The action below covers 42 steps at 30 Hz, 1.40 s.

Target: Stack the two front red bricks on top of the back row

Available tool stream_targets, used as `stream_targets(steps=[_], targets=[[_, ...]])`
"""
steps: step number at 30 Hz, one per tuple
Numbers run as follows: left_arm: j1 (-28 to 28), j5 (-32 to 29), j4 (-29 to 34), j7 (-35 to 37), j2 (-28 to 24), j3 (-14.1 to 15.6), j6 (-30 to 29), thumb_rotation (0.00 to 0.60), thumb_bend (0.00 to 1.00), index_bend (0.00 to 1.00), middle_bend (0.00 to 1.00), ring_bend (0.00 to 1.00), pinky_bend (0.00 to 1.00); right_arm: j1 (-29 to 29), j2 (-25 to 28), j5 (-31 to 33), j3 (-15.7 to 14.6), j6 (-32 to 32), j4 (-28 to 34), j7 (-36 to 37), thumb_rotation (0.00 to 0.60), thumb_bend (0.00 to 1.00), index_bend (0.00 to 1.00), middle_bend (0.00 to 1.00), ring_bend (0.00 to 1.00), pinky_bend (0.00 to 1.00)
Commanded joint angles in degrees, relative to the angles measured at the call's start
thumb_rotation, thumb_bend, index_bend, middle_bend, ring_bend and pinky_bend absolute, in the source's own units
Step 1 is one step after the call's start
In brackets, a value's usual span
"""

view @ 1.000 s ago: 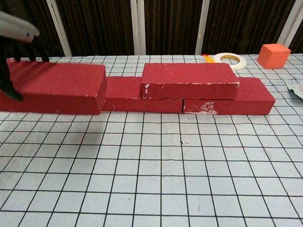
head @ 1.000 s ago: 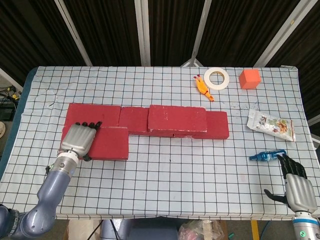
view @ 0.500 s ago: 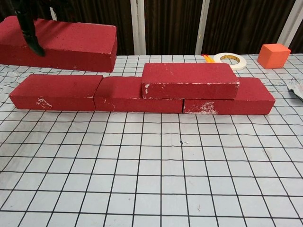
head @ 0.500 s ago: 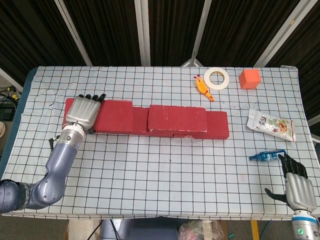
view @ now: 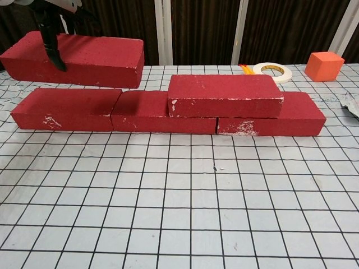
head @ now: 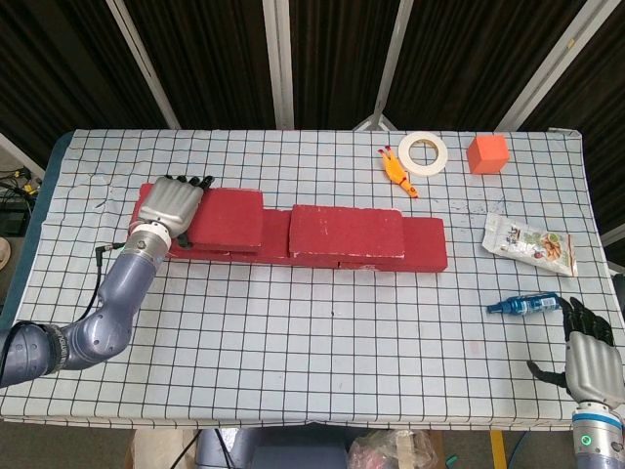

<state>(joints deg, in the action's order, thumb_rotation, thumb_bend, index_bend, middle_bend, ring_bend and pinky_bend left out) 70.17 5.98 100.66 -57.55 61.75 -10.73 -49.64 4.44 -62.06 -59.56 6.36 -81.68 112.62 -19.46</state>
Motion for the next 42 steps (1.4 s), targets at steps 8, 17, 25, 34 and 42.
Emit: stream_targets(steps=[8,17,25,34,42], targets=[[2.5,-1.4,-5.9,2.9,2.8,3.4,3.7,0.6,0.0,0.1,0.28,0.21,0.19,0.5,-0.6,2.2,0.6,-0.4,-0.2,-1.4,0.6,0.18,0.05,0.0,0.0,0.0],[4.9,-2.7,-8.3,4.5,4.9,5.4,4.1,0.6,0.0,0.09,0.26,0.21,0.17,0.6,-0.5,2.7,0.8,-0.4,-0.5,-1.0,0.6,0.18,0.05,0.0,0.0,0.0],[6.3,-2.4,-11.6,5.3,8.0,6.6,4.5,0.6,0.0,0.1,0.26,0.21,0.16,0.8,-0.6,3.2,1.0,-0.4,-0.7,-0.9,0.6,0.18,0.05,0.0,0.0,0.0],[7.2,-0.8,-15.2,7.2,11.4,7.2,5.4,0.6,0.0,0.1,0.25,0.2,0.15,1.1,-0.8,3.9,1.1,-0.4,-1.0,-1.3,0.6,0.18,0.05,0.0,0.0,0.0],[7.8,-0.6,-16.9,8.0,13.1,8.2,6.1,0.6,0.0,0.1,0.25,0.2,0.15,1.2,-1.0,4.4,1.2,-0.6,-1.1,-1.6,0.6,0.18,0.04,0.0,0.0,0.0]])
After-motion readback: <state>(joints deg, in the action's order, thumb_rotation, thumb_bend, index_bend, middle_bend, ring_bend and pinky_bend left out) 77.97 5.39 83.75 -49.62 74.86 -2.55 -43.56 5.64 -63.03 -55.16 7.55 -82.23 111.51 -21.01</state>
